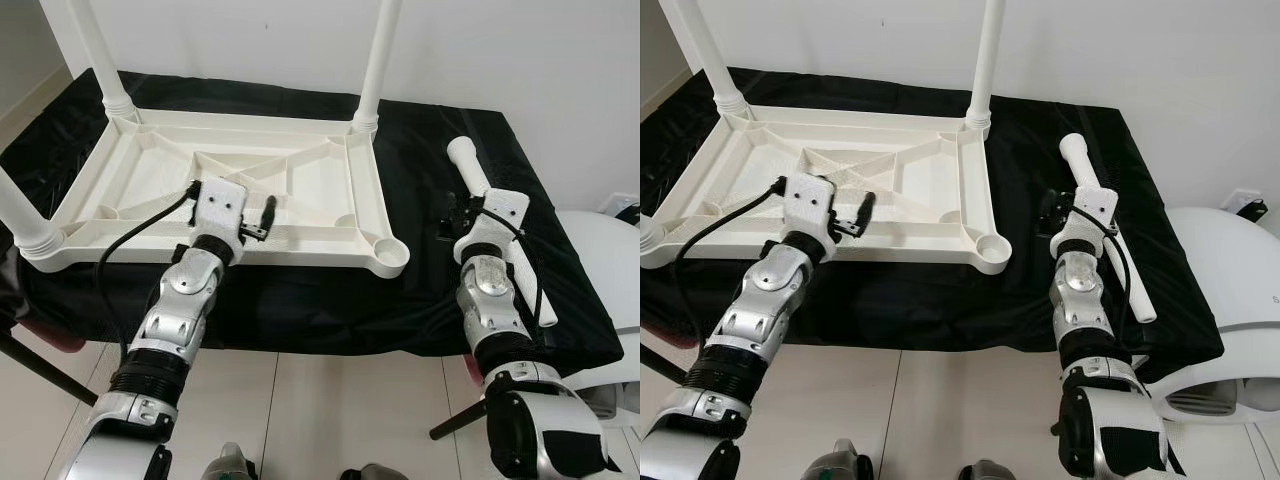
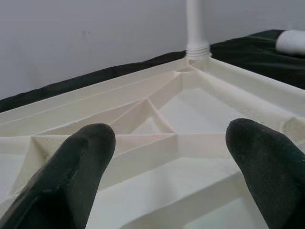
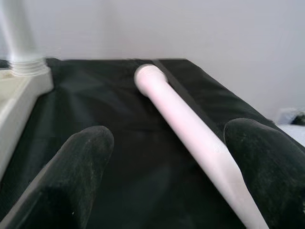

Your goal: Building children table

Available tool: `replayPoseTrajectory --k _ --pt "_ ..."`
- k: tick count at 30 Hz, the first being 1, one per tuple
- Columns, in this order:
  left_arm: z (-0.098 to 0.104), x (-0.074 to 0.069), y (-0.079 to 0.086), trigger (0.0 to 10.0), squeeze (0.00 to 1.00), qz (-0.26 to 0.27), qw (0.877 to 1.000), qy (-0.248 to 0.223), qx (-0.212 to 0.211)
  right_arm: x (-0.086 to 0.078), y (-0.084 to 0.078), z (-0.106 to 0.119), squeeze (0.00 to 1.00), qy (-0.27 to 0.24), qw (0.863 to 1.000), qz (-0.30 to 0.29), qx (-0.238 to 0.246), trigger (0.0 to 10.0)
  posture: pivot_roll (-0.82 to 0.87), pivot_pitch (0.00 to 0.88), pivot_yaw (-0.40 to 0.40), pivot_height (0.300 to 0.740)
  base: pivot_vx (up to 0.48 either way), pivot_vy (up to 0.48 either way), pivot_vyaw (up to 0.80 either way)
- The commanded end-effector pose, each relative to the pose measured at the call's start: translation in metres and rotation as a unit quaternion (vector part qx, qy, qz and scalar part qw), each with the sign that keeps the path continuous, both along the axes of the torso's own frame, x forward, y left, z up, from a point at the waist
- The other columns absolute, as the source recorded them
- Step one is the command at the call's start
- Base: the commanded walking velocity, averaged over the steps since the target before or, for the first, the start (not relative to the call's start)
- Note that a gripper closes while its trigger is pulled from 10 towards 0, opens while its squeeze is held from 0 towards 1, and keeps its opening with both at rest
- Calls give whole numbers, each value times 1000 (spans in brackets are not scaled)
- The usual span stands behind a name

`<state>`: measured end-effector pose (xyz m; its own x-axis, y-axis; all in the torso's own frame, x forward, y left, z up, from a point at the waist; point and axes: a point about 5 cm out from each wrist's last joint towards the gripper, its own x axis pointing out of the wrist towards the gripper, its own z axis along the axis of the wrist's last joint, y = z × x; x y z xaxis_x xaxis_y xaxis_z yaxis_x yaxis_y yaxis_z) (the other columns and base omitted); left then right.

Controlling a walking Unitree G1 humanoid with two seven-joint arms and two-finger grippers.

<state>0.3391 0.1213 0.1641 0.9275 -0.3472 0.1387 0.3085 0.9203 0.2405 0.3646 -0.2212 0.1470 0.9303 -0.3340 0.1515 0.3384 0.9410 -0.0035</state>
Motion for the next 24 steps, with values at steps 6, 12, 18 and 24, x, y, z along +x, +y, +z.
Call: replayPoseTrajectory --k 6,12,18,24 --pt "-5 -10 -16 10000 0 -75 997 28 18 0 -13 -4 0 25 999 -38 28 10000 31 30 -10 740 0 0 0" --pt "0 -18 -28 10000 0 -124 991 29 30 -3 -25 -11 0 41 990 -102 84 10000 26 58 0 740 0 0 0" --pt "4 -19 -28 10000 0 -128 991 30 34 -5 -27 -21 0 63 981 -123 134 10000 19 68 7 740 0 0 0" --pt "4 -19 -27 10000 0 -125 991 34 36 -7 -29 -27 0 75 974 -132 171 10000 16 65 11 740 0 0 0"
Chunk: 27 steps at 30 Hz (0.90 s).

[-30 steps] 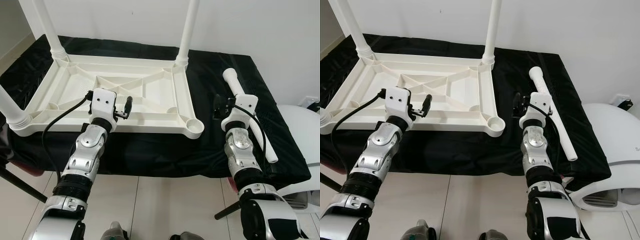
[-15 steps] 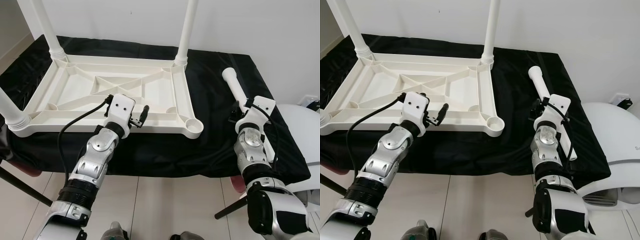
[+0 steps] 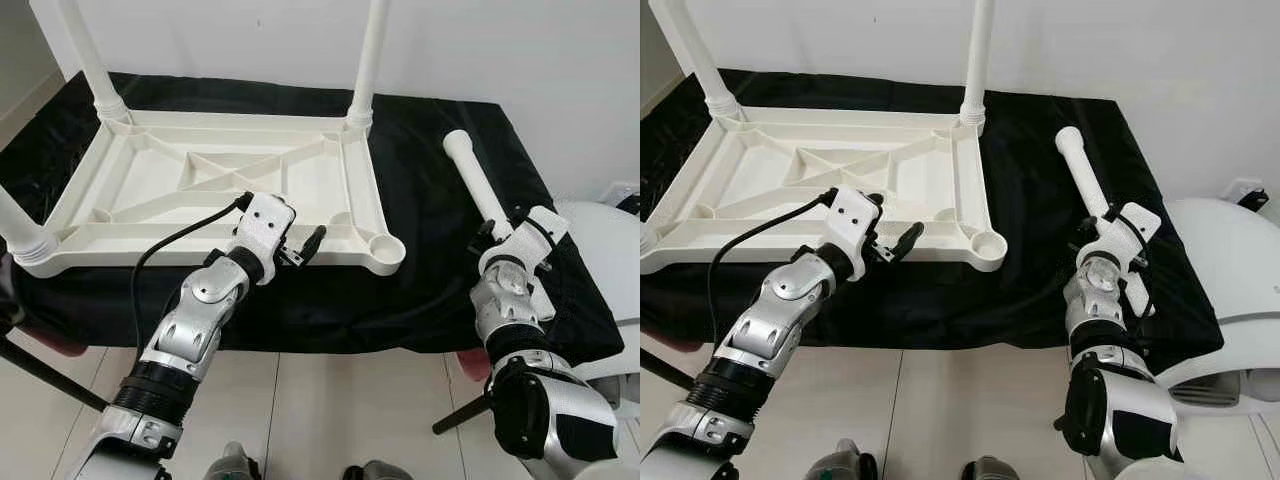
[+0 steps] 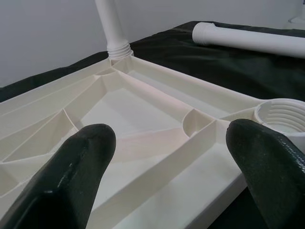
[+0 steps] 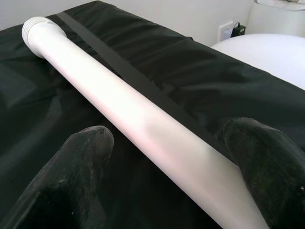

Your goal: Building children table

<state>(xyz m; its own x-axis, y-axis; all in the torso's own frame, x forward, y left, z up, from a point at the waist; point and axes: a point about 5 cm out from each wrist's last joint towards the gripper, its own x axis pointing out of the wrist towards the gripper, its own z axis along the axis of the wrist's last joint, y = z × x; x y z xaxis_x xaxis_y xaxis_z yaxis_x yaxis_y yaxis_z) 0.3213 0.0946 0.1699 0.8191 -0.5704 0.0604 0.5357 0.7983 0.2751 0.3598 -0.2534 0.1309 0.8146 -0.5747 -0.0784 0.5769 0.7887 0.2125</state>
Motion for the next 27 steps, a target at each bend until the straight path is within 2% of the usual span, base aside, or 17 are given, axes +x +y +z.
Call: replayPoseTrajectory --k 1,8,10,11,12,13,14,16,18,19,21,22,23,25,26,27 --pt "-1 -2 0 10000 0 -3 1000 8 4 -2 3 -12 0 23 999 -1 40 10000 15 64 12 740 0 0 0" --pt "3 -1 1 10000 0 -5 1000 8 4 2 11 -16 0 33 995 20 92 10000 14 61 13 740 0 0 0" --pt "6 0 1 10000 0 -3 1000 3 2 5 30 -22 0 49 990 74 112 10000 12 60 10 740 0 0 0" --pt "6 0 1 10000 0 -3 1000 3 2 5 30 -22 0 49 990 74 112 10000 12 60 10 740 0 0 0" --pt "8 0 0 10000 0 -1 1000 -1 0 6 56 -22 0 44 980 144 133 10000 10 58 8 740 0 0 0" --pt "8 0 0 10000 0 -1 1000 -1 0 6 56 -22 0 44 980 144 133 10000 10 58 8 740 0 0 0" --pt "9 0 0 10000 0 0 1000 -2 -2 6 68 -20 0 33 974 176 142 10000 10 58 8 740 0 0 0" --pt "10 1 0 10000 0 0 1000 -3 -4 2 96 2 0 -43 956 268 116 10000 4 56 6 740 0 0 0" --pt "10 1 0 10000 0 0 1000 -3 -4 2 96 2 0 -43 956 268 116 10000 4 56 6 740 0 0 0" --pt "11 1 -1 10000 0 0 1000 -4 -5 -1 102 13 0 -79 949 287 106 10000 3 55 5 740 0 0 0" --pt "13 2 -3 10000 0 -1 1000 -5 -10 -8 108 39 0 -165 926 326 94 10000 -5 51 7 740 0 0 0" --pt "13 2 -3 10000 0 -1 1000 -5 -10 -8 108 39 0 -165 926 326 94 10000 -5 51 7 740 0 0 0" --pt "13 3 -6 10000 0 -3 1000 -5 -13 -11 108 53 0 -210 910 344 96 10000 -14 48 8 740 0 0 0" --pt "14 4 -9 10000 0 -8 1000 -5 -18 -14 107 69 0 -259 892 359 91 10000 -19 44 11 740 0 0 0" --pt "14 4 -9 10000 0 -8 1000 -5 -18 -14 107 69 0 -259 892 359 91 10000 -19 44 11 740 0 0 0" --pt "14 4 -11 10000 0 -10 1000 -5 -18 -15 105 75 0 -278 886 359 93 10000 -20 42 12 740 0 0 0"
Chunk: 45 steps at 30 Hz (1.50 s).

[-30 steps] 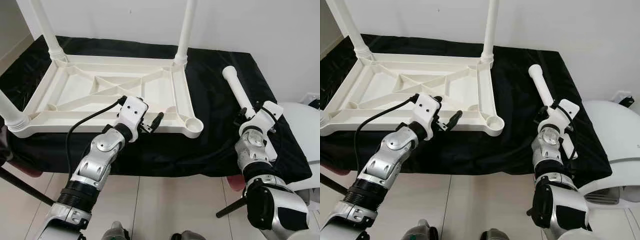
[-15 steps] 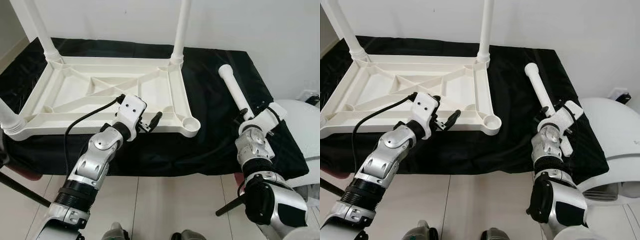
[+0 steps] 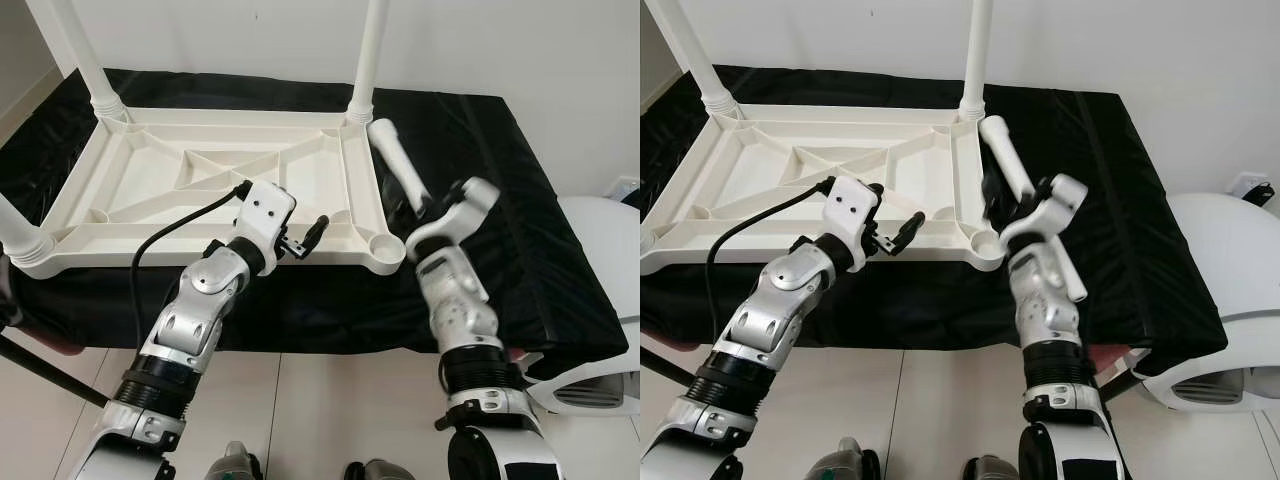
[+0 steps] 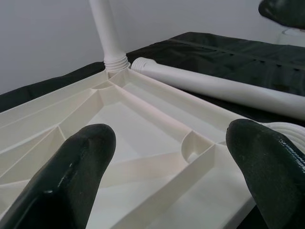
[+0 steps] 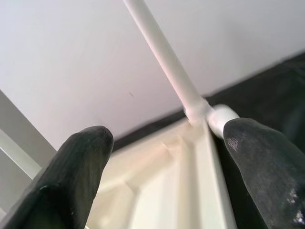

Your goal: Building children table

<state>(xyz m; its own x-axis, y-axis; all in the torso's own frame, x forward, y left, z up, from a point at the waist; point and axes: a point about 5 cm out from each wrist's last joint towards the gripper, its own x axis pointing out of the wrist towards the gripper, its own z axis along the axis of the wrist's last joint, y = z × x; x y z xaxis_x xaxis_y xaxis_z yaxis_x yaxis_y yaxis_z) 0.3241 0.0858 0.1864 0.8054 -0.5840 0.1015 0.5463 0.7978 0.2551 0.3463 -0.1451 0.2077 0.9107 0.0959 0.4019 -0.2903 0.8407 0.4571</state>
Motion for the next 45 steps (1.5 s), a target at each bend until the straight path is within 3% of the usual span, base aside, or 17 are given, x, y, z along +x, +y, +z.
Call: replayPoseTrajectory --k 1,5,8,9,10,15,17,18,20,27,35,38,45 --pt "-2 1 -2 10000 0 1 1000 6 2 -1 -4 -2 0 -4 1000 0 10 10000 -20 42 12 740 0 0 0" --pt "-1 2 -5 10000 0 -3 1000 6 -1 1 -12 7 0 -16 1000 -19 -17 10000 -26 39 14 740 0 0 0" --pt "1 2 -7 10000 0 -1 1000 6 -7 10 -24 3 0 8 992 -73 -103 10000 -21 39 12 740 0 0 0" --pt "1 2 -7 10000 0 -1 1000 6 -7 10 -24 3 0 8 992 -73 -103 10000 -21 39 12 740 0 0 0" --pt "3 2 -6 10000 0 1 1000 5 -14 12 -31 0 0 18 987 -91 -132 10000 -16 39 10 740 0 0 0" --pt "7 -8 -9 10000 0 -42 999 -1 -19 10 -41 -2 0 19 981 -105 -162 10000 -4 37 0 740 0 0 0" --pt "4 -22 -18 10000 0 -105 994 -1 -9 13 -48 -5 0 41 983 -107 -142 10000 7 33 -11 740 0 0 0" --pt "4 -22 -18 10000 0 -105 994 -1 -9 13 -48 -5 0 41 983 -107 -142 10000 7 33 -11 740 0 0 0" --pt "-3 -36 -26 10000 0 -159 987 12 4 16 -55 -7 0 57 979 -113 -160 10000 10 31 -17 740 0 0 0" --pt "-7 -53 -33 10000 0 -220 975 24 18 25 -65 -11 0 92 968 -117 -201 10000 15 31 -30 740 0 0 0" --pt "-6 -58 -35 10000 0 -241 970 25 26 30 -72 -16 0 137 956 -105 -236 10000 15 45 -36 740 0 0 0" --pt "-3 -61 -34 10000 0 -246 969 26 25 31 -75 -33 0 200 937 -78 -276 10000 13 52 -37 740 0 0 0" --pt "-1 -61 -33 10000 0 -246 969 25 23 29 -75 -47 0 235 924 -50 -298 10000 7 61 -37 740 0 0 0"
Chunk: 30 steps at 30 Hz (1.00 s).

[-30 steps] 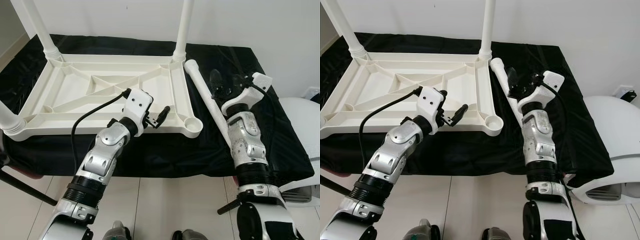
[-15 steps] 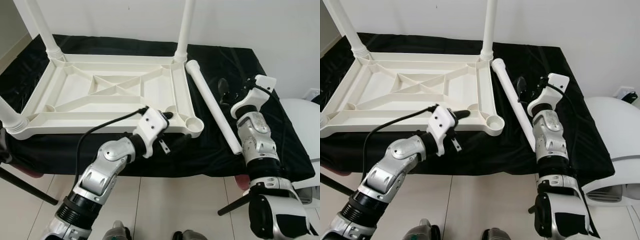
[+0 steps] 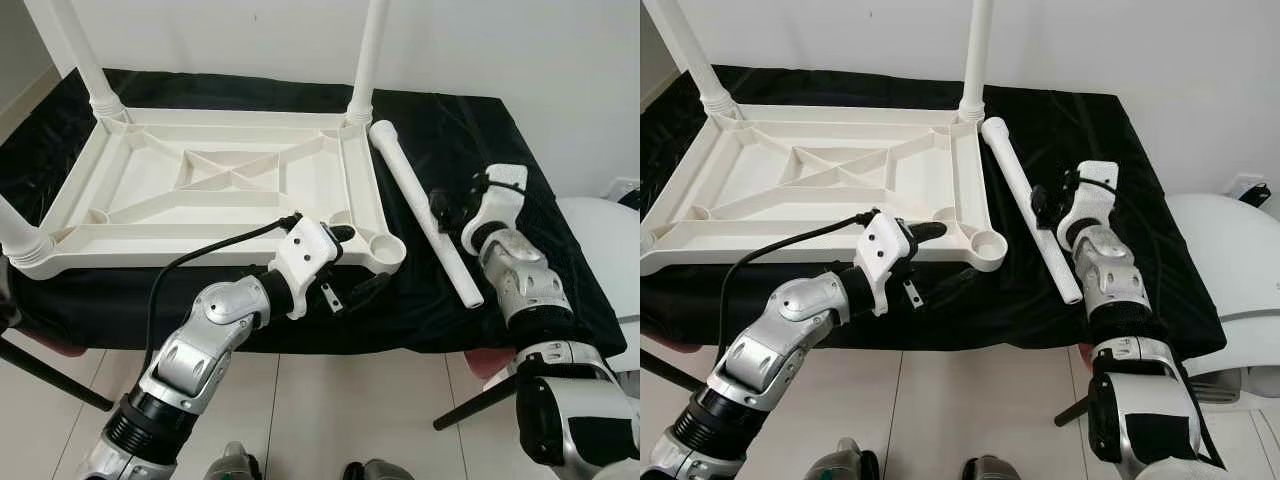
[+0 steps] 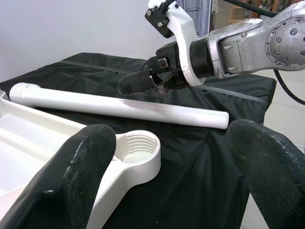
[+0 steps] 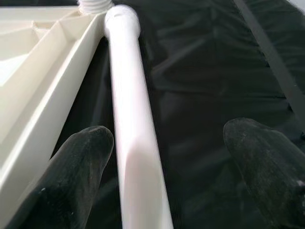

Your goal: Building children table

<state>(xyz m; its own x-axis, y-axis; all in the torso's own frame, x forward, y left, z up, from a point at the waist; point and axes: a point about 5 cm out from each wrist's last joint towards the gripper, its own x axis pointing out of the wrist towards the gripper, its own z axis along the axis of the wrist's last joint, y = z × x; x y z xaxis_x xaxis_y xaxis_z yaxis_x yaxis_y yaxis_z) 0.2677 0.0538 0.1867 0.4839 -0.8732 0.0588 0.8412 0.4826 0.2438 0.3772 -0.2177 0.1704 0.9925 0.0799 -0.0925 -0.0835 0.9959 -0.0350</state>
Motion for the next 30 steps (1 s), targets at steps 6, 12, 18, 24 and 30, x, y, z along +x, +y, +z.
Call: replayPoseTrajectory --k 6,12,18,24,30 --pt "1 -5 -2 10000 0 -30 1000 3 9 -7 -3 -32 0 87 996 14 9 10000 3 70 -41 740 0 0 0" --pt "4 -5 -3 10000 0 -28 1000 1 4 -13 -4 -57 0 161 985 10 57 10000 1 68 -46 740 0 0 0" --pt "7 -6 -4 10000 0 -27 1000 -2 1 -20 -7 -73 0 211 972 -12 100 10000 0 65 -50 740 0 0 0" --pt "10 -6 -4 10000 0 -25 1000 -4 -6 -23 -6 -80 0 227 969 0 93 7843 -3 64 -53 740 0 0 0" --pt "12 -7 -6 10000 0 -33 999 -4 -8 -24 -6 -83 0 242 964 4 106 0 -7 66 -52 740 0 0 0"
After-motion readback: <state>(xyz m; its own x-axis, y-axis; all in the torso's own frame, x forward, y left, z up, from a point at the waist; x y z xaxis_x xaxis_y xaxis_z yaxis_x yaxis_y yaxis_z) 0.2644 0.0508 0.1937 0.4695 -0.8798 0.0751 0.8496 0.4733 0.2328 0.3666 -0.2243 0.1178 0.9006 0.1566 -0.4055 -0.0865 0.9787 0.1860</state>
